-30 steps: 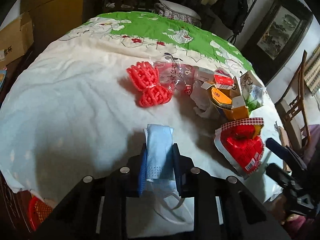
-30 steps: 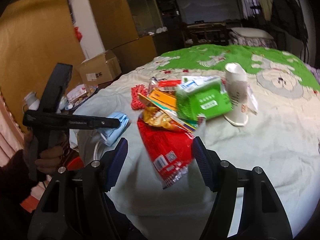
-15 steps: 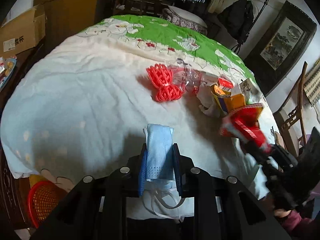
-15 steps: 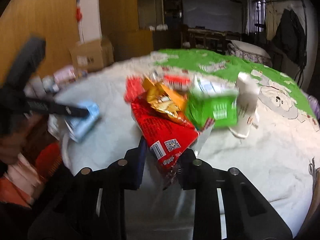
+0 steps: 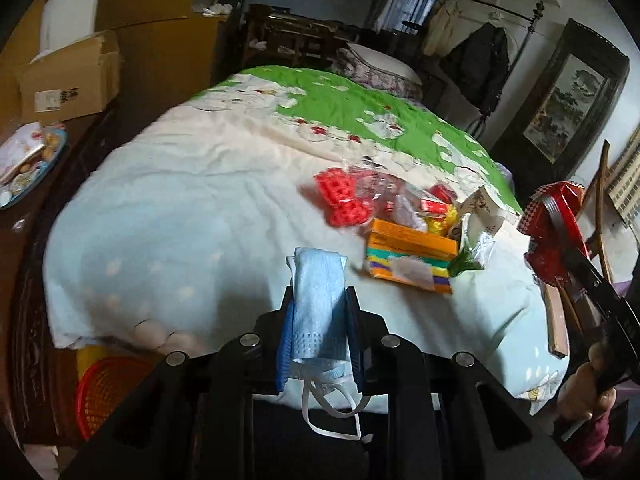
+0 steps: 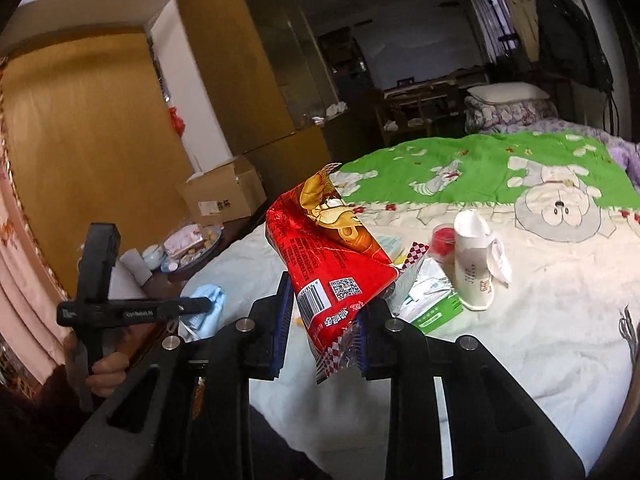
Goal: Collect trash
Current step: 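Carry masks and snack bag to the red wastebasket and open both tools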
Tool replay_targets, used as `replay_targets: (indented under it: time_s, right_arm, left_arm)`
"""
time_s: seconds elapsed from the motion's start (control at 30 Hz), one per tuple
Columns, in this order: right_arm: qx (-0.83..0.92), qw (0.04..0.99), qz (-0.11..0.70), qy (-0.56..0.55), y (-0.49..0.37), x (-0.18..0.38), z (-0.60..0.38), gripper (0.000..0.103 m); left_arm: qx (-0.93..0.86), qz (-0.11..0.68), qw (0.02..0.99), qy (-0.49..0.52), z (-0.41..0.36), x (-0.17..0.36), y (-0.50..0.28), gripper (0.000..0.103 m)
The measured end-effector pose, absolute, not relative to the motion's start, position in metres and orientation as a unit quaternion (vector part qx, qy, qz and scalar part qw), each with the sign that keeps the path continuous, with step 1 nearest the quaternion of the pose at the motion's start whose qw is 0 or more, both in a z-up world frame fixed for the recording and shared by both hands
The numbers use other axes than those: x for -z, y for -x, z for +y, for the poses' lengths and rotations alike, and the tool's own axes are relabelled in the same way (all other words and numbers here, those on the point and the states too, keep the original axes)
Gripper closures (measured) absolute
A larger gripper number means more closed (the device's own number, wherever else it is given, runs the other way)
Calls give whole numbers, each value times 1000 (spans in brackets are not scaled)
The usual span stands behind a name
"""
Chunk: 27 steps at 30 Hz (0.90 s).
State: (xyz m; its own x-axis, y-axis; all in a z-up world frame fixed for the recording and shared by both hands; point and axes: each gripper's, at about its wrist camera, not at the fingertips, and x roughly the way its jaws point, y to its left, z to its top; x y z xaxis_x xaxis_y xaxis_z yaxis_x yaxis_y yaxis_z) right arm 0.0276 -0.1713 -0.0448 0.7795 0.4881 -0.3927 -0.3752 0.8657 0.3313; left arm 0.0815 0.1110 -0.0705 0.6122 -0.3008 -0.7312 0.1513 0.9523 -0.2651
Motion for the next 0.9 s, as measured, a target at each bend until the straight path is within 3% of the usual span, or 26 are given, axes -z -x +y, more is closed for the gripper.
replay_targets:
  time_s: [0.27, 0.5, 0.53, 0.57, 0.63, 0.9]
  right_arm:
    - [-288, 923, 237, -100, -5, 38, -136, 75]
    - [-330, 904, 260, -83, 2, 39, -85, 75]
    - [-337, 900, 265, -76, 1, 40, -74, 75]
    - [-343, 897, 271, -69, -1, 41, -64, 75]
    - [-355, 888, 288, -56, -7, 45, -41, 75]
    - [-408, 844, 348, 2, -19, 67, 44, 73]
  left_arm:
    - [31, 427, 896, 118, 190, 80, -28, 79]
    - [-28, 457, 873, 169, 259, 124, -3, 78]
    - [-31, 466, 866, 178, 270, 134, -2, 70]
    - [-37, 476, 859, 185, 276, 143, -3, 48]
    - [-57, 485, 851, 194, 286, 155, -2, 27]
    - [-94, 469, 850, 222, 326, 167, 10, 14]
